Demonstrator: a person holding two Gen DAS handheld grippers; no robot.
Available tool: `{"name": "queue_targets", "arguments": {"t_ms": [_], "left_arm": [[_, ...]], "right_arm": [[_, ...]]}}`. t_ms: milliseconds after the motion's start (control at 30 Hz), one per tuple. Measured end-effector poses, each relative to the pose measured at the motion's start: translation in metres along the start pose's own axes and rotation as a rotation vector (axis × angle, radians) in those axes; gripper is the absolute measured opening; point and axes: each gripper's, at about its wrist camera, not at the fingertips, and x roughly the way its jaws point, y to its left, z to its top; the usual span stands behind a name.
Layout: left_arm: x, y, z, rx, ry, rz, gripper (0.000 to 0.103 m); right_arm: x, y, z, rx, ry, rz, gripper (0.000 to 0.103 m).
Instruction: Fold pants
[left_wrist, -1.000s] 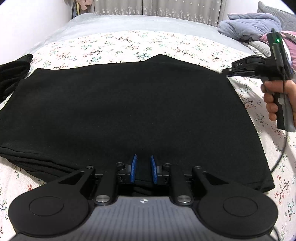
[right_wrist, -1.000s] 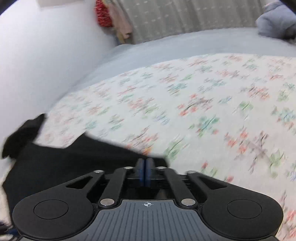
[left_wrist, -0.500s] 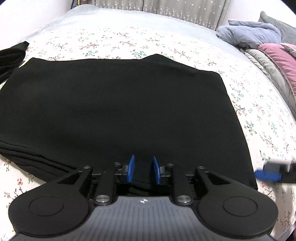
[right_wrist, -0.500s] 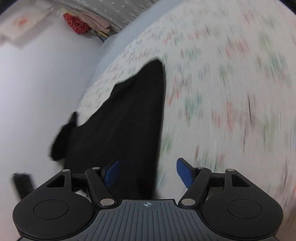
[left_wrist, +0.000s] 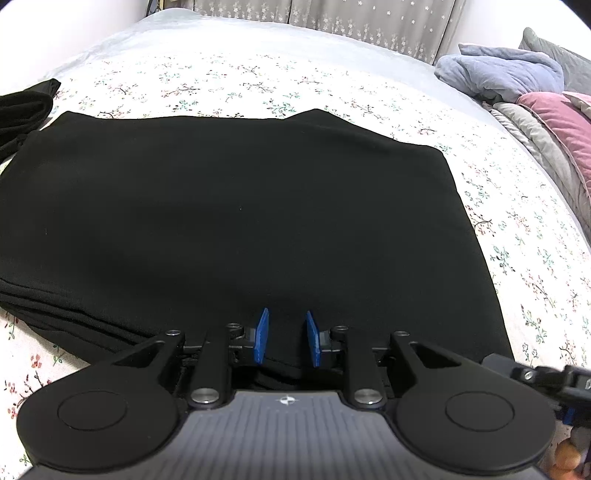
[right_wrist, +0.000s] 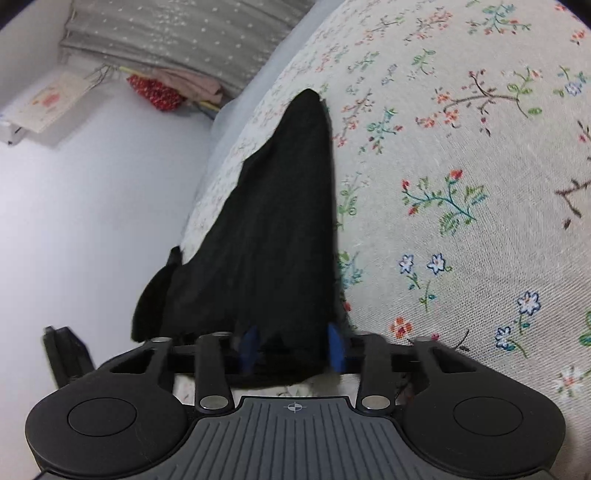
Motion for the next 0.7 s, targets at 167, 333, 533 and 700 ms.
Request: {"name": "queue_targets", "arguments": {"t_ms": [167,333,533,700], "left_arm": [[-0.007,-0.016,0.009,0.068,-0.034,0.051,0.052],[-0.01,-0.062,0.031,0.149,-0.084,-0.007,0.068],[0.032,-0.163,0.058,0.363,-0.056,0.023,0.073],[0.085,-0.214,0.072,0.498,0.024,0.162,0.081]], "right_arm": [[0.007,0.001,-0.01,0.002,-0.042,-0.016,0.011],[-0.001,0.001,-0.013,-0.005,-0.046,-0.033,0.012],[-0.004,-0.006,-0.019,0.006,-0.076,0.0,0.013],[-0.005,-0.002,-0.022,-0.027,-0.094,-0.019,0.012]]}}
